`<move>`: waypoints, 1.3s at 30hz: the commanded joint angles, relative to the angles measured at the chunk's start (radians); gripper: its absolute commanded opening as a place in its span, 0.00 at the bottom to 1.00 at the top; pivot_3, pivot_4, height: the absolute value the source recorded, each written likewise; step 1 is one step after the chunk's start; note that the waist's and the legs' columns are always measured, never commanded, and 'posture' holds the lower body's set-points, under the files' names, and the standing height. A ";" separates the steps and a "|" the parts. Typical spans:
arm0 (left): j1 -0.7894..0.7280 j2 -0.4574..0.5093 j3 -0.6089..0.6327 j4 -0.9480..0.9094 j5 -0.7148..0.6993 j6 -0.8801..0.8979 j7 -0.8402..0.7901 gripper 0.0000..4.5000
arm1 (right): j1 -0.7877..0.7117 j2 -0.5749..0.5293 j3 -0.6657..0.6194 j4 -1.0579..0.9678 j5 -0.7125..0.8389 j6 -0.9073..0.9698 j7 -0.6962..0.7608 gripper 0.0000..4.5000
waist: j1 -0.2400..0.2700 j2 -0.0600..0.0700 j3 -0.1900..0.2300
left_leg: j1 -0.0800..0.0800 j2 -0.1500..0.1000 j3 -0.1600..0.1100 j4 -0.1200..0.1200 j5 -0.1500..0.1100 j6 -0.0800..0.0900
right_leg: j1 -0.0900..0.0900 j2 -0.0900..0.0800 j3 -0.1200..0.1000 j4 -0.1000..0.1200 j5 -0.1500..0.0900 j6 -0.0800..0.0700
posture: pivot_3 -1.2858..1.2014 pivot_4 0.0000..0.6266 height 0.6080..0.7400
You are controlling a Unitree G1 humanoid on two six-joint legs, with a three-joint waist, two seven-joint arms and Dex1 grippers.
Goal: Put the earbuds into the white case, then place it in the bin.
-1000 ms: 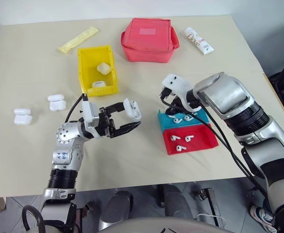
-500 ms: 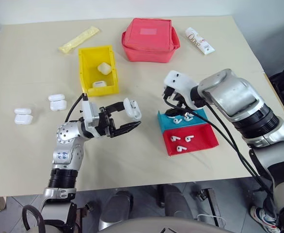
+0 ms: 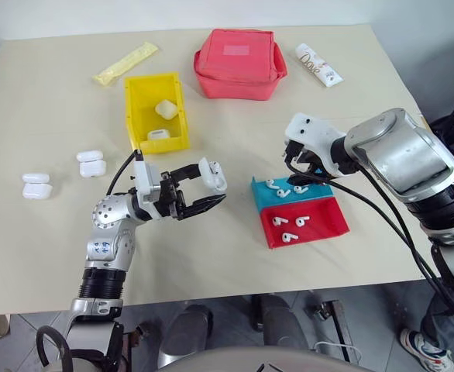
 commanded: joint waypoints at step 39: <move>0.089 0.007 0.001 -0.155 -0.017 0.029 0.055 0.61 | 0.032 0.034 0.132 0.012 -0.055 -0.060 0.045 0.63 | 0.000 0.000 0.000 | 0.000 0.000 0.000 0.000 0.000 0.000 | 0.000 0.000 0.000 0.000 0.000 0.000 | 0.52 0.24 1.00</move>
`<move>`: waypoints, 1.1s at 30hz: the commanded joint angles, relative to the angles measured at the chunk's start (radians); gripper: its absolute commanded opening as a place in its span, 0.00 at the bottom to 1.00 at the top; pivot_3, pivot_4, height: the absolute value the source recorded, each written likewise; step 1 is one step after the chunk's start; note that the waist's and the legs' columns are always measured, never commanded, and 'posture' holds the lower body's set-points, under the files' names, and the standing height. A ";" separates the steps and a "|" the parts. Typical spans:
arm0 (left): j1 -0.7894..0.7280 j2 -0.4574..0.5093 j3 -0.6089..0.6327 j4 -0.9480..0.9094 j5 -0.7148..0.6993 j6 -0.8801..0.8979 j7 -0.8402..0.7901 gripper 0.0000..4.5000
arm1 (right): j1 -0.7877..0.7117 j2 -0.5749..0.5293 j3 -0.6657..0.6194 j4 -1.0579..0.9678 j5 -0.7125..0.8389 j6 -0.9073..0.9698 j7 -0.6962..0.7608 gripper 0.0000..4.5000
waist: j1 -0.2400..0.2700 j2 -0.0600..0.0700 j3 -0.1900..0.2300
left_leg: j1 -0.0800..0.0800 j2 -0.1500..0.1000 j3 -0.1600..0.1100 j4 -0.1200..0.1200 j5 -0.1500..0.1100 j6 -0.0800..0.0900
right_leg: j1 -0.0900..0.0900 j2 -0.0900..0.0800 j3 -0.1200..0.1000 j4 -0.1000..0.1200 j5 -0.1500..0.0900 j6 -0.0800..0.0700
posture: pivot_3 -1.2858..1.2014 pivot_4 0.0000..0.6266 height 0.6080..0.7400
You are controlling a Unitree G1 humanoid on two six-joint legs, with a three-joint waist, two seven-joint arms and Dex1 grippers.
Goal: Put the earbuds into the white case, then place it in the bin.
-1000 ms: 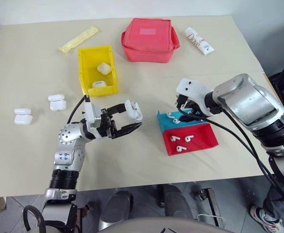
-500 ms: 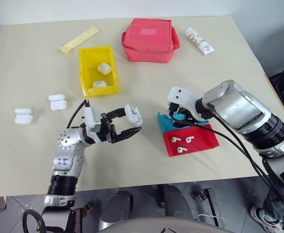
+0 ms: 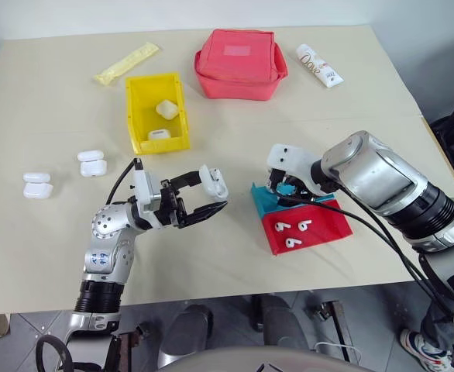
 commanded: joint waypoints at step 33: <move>-0.139 -0.044 -0.022 0.153 -0.016 -0.053 -0.122 0.61 | 0.190 -0.056 -0.536 -0.310 0.188 -0.019 0.004 0.10 | 0.011 -0.002 -0.001 | 0.000 0.000 0.000 0.000 0.000 0.000 | 0.001 0.000 0.000 -0.001 0.000 0.001 | 0.52 0.24 1.00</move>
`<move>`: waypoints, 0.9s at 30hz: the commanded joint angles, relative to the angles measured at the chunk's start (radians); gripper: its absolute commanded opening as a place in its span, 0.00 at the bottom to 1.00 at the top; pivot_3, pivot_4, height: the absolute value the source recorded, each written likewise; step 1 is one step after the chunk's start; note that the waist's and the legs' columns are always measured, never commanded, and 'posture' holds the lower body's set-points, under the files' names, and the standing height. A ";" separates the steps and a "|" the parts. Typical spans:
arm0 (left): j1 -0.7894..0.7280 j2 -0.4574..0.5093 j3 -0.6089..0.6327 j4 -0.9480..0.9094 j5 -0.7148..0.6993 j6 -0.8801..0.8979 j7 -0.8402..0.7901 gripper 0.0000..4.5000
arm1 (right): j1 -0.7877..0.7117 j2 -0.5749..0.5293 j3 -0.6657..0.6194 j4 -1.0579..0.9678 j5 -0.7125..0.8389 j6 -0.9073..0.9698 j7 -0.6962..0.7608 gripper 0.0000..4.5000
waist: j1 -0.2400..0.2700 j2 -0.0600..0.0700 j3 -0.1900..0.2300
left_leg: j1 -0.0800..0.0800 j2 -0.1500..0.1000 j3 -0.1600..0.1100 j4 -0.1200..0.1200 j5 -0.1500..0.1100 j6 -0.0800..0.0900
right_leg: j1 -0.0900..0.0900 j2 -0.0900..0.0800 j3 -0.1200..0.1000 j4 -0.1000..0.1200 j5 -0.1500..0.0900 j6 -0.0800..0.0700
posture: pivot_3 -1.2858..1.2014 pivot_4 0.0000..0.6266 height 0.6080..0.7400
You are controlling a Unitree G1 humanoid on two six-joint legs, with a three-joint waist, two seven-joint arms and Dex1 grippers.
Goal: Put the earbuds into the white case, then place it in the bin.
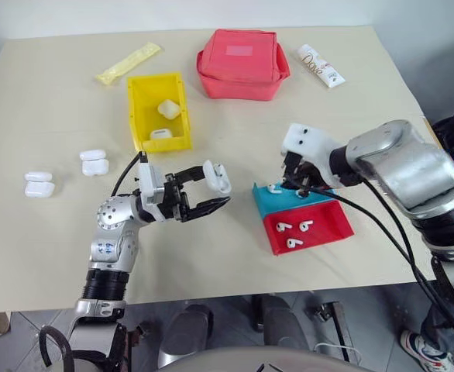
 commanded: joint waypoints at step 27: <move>-0.259 -0.089 -0.050 0.240 -0.004 -0.055 -0.237 0.61 | 0.332 0.665 -0.839 -0.406 0.898 0.328 -0.605 0.10 | -0.007 0.000 -0.002 | 0.002 0.000 0.001 0.000 0.000 0.001 | 0.000 0.001 0.002 0.003 0.000 0.000 | 0.52 0.24 1.00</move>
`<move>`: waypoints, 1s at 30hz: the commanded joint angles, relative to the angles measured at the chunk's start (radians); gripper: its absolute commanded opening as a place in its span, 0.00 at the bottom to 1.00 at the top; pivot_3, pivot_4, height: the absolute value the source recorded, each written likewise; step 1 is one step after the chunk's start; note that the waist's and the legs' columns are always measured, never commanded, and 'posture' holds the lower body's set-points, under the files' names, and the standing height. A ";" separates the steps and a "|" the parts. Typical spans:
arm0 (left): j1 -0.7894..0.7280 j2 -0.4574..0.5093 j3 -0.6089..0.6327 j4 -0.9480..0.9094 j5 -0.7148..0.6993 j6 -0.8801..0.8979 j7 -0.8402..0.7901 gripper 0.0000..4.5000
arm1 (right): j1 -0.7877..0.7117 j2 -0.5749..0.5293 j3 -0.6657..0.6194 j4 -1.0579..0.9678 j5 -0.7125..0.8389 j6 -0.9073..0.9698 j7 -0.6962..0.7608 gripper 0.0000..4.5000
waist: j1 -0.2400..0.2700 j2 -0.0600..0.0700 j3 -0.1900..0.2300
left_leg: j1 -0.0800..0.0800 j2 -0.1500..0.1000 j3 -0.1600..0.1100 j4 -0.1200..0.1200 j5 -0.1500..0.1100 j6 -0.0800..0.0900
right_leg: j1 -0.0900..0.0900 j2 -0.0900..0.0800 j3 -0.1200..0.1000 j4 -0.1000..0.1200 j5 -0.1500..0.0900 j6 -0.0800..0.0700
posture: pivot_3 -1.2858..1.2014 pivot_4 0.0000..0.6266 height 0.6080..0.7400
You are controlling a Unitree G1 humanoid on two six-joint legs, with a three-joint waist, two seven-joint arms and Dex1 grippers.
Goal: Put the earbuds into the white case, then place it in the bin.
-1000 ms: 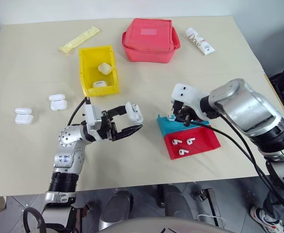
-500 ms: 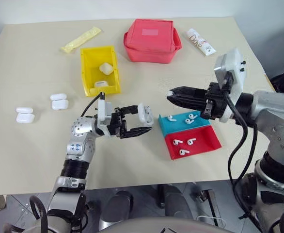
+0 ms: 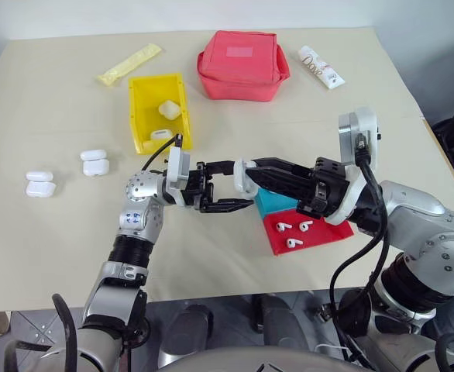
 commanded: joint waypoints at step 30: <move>-0.011 -0.043 0.011 -0.082 -0.017 -0.026 0.005 0.61 | 0.297 -0.306 0.301 0.121 0.393 -0.426 -0.457 0.10 | -0.004 0.000 0.000 | 0.000 0.000 0.000 0.000 0.000 0.000 | 0.000 0.000 0.000 -0.001 0.000 0.000 | 0.52 0.24 1.00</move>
